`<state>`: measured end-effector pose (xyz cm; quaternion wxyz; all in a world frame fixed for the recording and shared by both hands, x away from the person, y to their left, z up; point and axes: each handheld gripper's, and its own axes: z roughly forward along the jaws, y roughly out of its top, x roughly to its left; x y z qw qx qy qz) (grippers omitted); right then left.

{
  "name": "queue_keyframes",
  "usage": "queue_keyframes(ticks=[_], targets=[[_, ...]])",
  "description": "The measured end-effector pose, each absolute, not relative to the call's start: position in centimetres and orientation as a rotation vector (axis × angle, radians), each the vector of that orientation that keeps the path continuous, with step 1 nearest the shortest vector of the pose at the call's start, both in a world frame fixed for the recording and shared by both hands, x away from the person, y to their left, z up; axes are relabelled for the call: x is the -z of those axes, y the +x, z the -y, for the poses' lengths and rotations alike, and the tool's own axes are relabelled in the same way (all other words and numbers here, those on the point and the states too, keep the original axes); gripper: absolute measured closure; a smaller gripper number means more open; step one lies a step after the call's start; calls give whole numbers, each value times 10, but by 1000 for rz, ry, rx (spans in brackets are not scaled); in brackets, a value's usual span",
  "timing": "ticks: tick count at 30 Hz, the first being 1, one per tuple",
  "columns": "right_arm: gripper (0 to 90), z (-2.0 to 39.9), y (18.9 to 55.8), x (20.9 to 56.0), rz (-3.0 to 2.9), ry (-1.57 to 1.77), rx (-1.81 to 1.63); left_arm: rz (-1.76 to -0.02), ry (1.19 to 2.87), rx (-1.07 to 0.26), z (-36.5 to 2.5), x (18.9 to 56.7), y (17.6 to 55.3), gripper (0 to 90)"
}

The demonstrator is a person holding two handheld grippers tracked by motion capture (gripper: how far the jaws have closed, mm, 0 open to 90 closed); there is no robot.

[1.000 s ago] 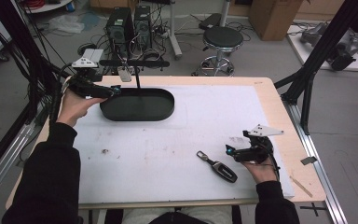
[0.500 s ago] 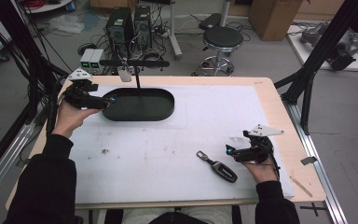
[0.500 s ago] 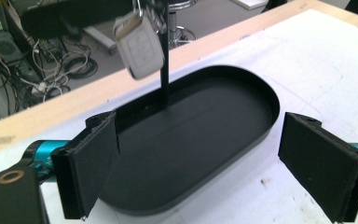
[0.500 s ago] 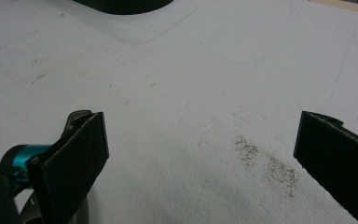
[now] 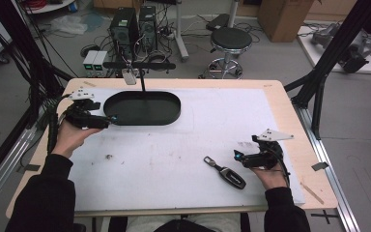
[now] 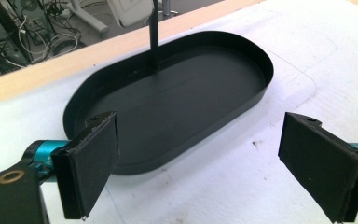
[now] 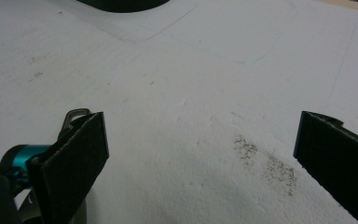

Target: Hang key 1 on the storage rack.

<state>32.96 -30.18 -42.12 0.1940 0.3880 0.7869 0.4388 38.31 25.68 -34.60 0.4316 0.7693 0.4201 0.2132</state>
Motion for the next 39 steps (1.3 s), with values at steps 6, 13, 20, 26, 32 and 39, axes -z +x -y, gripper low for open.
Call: queue_keyframes(ticks=[6,13,20,26,32,39], targets=[[22,302,330,422,-2208,1087,-1227,-1052,1915,-524,-258,354,373,129],[22,301,329,422,-2214,1091,-1226,-1042,1928,-509,-259,365,361,129],[22,302,330,422,-2213,1088,-1224,-1047,1948,-505,-261,376,350,129],[22,301,330,422,-2218,1085,-1221,-1055,1954,-495,-265,386,338,129],[22,300,330,423,-2222,1087,-1215,-1049,1965,-485,-266,395,330,129],[22,300,330,423,-2228,1096,-1212,-1040,2006,-460,-266,409,321,129]])
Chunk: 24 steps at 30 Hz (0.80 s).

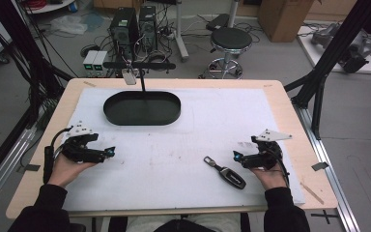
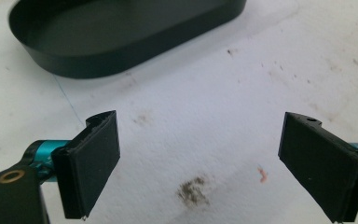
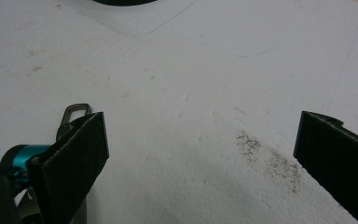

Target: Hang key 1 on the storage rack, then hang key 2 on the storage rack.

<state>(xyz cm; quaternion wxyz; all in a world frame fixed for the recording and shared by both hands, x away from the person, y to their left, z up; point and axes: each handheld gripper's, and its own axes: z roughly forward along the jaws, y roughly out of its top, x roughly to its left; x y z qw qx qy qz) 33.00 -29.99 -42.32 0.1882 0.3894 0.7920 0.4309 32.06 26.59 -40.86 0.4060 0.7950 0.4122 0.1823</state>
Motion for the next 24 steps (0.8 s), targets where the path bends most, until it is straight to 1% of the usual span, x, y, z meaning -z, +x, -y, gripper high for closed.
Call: queue_keyframes(ticks=[7,14,24], targets=[[22,299,330,424,-2235,1091,-1202,-1041,2007,-461,-265,415,314,129],[22,297,330,423,-2246,1092,-1215,-1056,1967,-468,-269,422,306,129],[22,273,332,416,-2331,1033,-1206,-1079,1951,-474,-276,429,295,129]])
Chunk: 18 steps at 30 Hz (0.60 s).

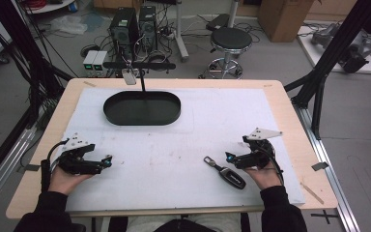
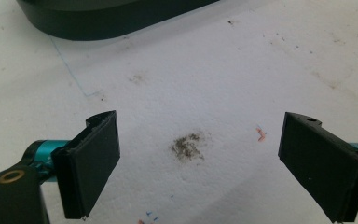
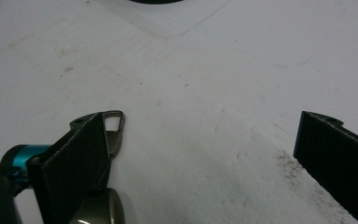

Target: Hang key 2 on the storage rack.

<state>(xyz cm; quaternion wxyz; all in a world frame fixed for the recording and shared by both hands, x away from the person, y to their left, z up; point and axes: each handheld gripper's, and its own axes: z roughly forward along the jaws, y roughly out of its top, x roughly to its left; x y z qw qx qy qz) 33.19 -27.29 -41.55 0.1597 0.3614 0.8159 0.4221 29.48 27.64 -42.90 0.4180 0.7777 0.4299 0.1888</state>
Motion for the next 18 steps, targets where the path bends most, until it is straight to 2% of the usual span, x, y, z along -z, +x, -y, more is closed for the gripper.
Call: queue_keyframes(ticks=[18], targets=[[23,238,334,421,-2528,958,-1084,-1124,1982,-510,-281,443,289,129]])
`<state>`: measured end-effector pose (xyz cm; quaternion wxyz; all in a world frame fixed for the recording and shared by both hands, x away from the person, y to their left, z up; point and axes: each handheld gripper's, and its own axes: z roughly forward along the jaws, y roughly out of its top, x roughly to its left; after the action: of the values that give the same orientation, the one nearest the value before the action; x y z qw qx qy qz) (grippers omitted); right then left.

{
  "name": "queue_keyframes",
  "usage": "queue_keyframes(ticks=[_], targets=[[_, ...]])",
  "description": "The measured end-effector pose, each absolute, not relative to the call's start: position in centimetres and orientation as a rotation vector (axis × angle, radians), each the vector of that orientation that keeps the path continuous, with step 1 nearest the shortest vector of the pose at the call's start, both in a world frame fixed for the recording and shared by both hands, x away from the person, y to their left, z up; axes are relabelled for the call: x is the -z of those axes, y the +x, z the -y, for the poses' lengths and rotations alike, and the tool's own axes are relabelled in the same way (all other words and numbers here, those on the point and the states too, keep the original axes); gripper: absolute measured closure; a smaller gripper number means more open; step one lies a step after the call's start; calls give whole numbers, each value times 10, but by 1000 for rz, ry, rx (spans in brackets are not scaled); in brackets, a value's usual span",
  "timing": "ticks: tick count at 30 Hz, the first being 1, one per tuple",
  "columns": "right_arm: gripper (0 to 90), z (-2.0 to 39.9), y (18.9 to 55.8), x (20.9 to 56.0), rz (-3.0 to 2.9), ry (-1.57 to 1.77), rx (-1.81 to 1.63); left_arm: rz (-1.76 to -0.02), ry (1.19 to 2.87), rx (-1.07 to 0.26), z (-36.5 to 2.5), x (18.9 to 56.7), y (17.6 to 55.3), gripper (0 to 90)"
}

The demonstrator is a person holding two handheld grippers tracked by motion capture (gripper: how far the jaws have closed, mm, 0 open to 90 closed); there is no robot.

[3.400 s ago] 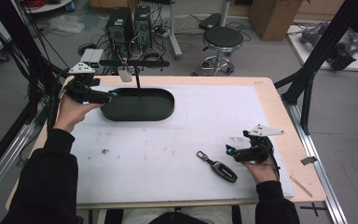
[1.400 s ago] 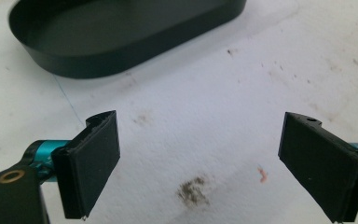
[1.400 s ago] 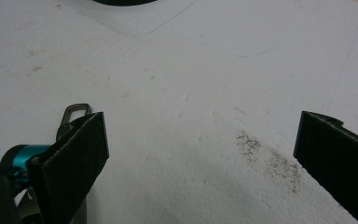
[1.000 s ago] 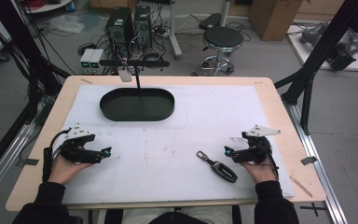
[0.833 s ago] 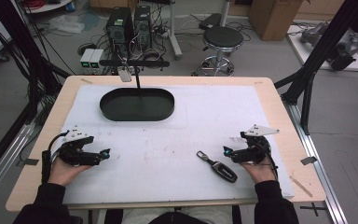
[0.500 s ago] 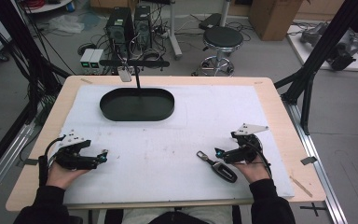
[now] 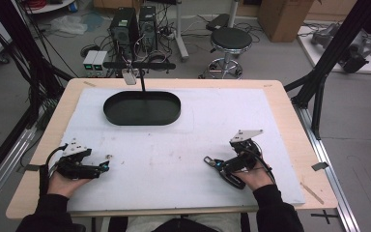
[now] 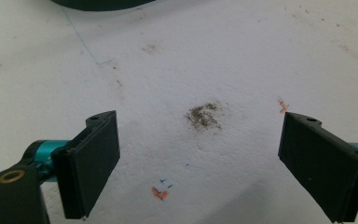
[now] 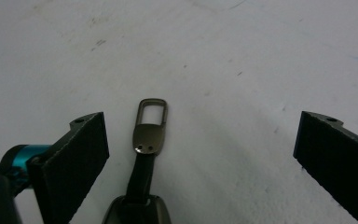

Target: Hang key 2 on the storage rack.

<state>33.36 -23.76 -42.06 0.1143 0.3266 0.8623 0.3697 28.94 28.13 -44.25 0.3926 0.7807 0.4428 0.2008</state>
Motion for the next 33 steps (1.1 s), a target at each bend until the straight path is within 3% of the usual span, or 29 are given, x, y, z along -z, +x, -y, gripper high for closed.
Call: queue_keyframes(ticks=[10,16,22,26,33], targets=[[72,215,326,425,-2689,905,-839,-1145,1968,-531,-284,445,285,129],[369,213,325,422,-2741,949,-821,-1135,1949,-536,-285,444,282,129],[513,202,322,423,-2748,984,-693,-1127,1963,-540,-283,444,282,129],[796,200,320,419,-2743,1068,-616,-1131,1956,-549,-284,444,282,130],[867,203,319,417,-2753,1083,-646,-1142,1929,-581,-282,440,283,130]])
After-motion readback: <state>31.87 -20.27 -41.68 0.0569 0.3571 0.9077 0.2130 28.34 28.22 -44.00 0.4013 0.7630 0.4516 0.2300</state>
